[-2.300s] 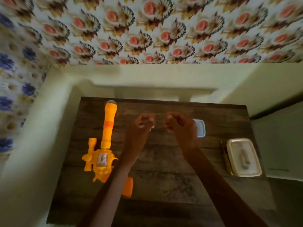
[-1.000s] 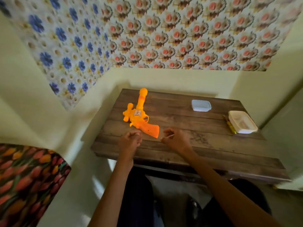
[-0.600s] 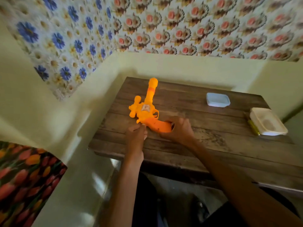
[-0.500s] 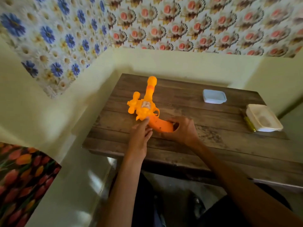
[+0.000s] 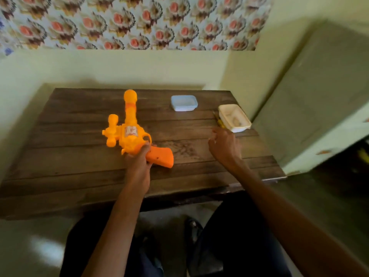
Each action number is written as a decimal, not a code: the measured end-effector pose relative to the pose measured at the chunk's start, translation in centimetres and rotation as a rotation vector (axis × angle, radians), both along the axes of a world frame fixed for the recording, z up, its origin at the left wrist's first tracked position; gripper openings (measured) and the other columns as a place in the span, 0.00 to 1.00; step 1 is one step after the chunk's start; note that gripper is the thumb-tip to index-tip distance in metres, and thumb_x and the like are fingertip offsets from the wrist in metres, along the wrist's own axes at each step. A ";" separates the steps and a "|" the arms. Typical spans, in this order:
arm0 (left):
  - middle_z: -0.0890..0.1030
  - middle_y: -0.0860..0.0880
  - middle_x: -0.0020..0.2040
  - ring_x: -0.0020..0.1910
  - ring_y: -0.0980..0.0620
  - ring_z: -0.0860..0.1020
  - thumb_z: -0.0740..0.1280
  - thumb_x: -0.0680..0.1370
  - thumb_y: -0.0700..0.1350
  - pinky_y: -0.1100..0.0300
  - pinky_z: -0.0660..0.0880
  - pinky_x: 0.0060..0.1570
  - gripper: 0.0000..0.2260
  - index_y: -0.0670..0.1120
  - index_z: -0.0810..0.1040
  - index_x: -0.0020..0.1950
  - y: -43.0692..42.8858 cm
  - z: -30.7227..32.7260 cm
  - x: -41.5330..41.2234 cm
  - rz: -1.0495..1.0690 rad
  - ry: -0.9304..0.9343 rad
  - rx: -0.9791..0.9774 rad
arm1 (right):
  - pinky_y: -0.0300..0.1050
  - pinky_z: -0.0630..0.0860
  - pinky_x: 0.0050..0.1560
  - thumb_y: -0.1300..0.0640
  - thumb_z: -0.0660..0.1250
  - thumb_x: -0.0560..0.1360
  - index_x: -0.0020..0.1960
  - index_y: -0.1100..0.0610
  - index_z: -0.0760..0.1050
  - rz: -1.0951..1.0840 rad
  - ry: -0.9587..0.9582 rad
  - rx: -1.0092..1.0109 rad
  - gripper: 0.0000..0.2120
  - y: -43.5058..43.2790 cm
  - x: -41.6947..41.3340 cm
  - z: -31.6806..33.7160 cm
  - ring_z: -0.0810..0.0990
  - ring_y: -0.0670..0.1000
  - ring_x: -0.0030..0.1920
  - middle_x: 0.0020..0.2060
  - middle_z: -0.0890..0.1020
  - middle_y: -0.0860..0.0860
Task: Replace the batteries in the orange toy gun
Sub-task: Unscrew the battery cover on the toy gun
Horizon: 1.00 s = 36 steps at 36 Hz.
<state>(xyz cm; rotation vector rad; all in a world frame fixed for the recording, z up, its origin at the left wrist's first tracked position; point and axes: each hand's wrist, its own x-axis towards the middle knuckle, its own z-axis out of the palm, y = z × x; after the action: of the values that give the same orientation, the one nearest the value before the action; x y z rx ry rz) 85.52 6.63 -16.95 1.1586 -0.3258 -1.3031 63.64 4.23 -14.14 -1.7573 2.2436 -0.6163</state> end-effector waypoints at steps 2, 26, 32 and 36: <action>0.80 0.48 0.56 0.54 0.51 0.79 0.66 0.78 0.37 0.51 0.75 0.54 0.17 0.50 0.71 0.65 -0.2 0.1 -0.9 0.019 0.008 -0.001 | 0.51 0.77 0.51 0.56 0.62 0.76 0.60 0.57 0.76 -0.043 0.048 0.020 0.15 -0.2 -1.5 -0.2 0.80 0.60 0.54 0.56 0.80 0.57; 0.80 0.49 0.58 0.49 0.56 0.82 0.66 0.78 0.37 0.51 0.76 0.56 0.24 0.49 0.66 0.73 -0.6 -0.2 -1.3 0.001 0.006 -0.039 | 0.48 0.77 0.44 0.60 0.60 0.79 0.60 0.60 0.76 -0.143 0.193 0.042 0.12 -5.3 -1.4 -1.1 0.82 0.59 0.51 0.51 0.83 0.57; 0.79 0.51 0.57 0.50 0.57 0.80 0.66 0.79 0.38 0.53 0.77 0.53 0.23 0.48 0.66 0.73 -0.8 -0.3 -1.3 -0.004 -0.036 -0.050 | 0.45 0.74 0.39 0.55 0.66 0.76 0.52 0.58 0.79 -0.061 0.221 0.025 0.09 -4.0 0.3 -0.5 0.82 0.56 0.46 0.46 0.83 0.54; 0.77 0.54 0.56 0.47 0.63 0.78 0.65 0.80 0.39 0.65 0.78 0.44 0.21 0.44 0.67 0.73 -0.7 -0.7 -1.2 -0.023 -0.074 -0.063 | 0.47 0.72 0.40 0.55 0.68 0.74 0.53 0.59 0.77 0.042 0.182 0.032 0.11 -2.8 1.3 -0.5 0.77 0.55 0.50 0.54 0.79 0.56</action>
<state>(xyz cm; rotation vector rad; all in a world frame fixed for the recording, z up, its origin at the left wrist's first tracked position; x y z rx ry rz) 84.28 5.90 -17.61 1.1542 -0.4327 -1.2636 64.90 1.42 -14.68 -1.9095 2.3111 -0.4252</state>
